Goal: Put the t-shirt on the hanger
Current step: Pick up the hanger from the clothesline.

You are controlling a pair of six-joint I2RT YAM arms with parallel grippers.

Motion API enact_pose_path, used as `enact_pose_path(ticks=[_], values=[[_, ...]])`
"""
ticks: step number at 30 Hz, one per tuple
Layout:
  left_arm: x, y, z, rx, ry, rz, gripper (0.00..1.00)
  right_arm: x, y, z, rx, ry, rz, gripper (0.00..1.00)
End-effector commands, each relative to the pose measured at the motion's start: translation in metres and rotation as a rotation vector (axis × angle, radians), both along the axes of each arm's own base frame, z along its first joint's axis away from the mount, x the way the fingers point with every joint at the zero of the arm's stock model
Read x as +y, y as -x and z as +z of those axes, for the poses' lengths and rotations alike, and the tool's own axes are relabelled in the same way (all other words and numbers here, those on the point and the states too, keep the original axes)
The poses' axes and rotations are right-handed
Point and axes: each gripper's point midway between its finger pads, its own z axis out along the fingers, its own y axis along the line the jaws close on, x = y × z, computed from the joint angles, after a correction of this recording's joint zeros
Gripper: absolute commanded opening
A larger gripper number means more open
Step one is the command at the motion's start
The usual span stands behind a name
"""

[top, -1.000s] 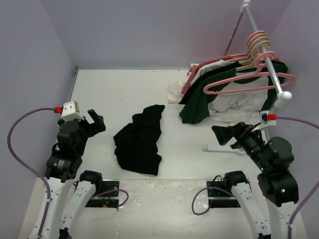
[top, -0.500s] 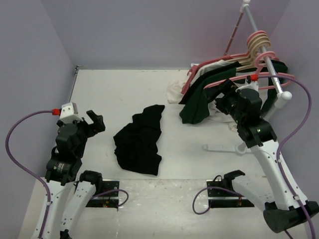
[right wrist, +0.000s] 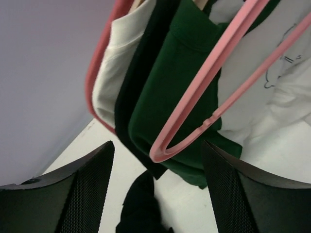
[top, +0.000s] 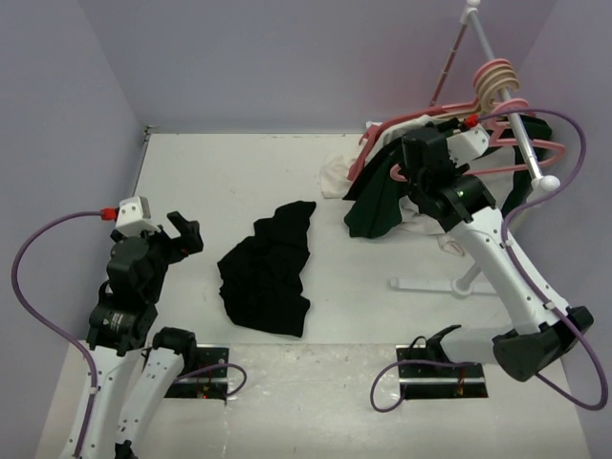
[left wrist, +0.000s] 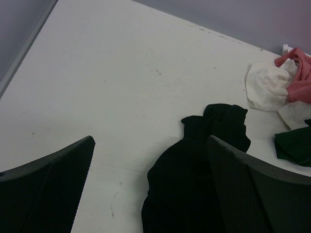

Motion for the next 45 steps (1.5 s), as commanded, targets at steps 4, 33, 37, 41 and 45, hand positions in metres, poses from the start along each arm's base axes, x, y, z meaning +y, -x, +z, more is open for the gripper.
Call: enact_pose_path(ticks=[4, 33, 37, 41, 45], values=[[-0.005, -0.001, 0.011, -0.060, 0.013, -0.023, 1.00, -0.030, 0.003, 0.009, -0.005, 0.045, -0.196, 0.70], [-0.016, 0.004, 0.016, -0.089, 0.020, -0.078, 1.00, -0.046, 0.001, -0.038, 0.141, 0.141, -0.372, 0.55], [-0.016, 0.004, 0.016, -0.089, 0.020, -0.079, 1.00, -0.052, 0.008, -0.038, 0.142, 0.135, -0.406, 0.51], [-0.017, 0.004, 0.017, -0.093, 0.021, -0.082, 1.00, -0.057, 0.013, -0.041, 0.146, 0.131, -0.422, 0.43], [-0.018, 0.005, 0.016, -0.092, 0.021, -0.085, 1.00, -0.065, 0.020, -0.043, 0.144, 0.130, -0.443, 0.36]])
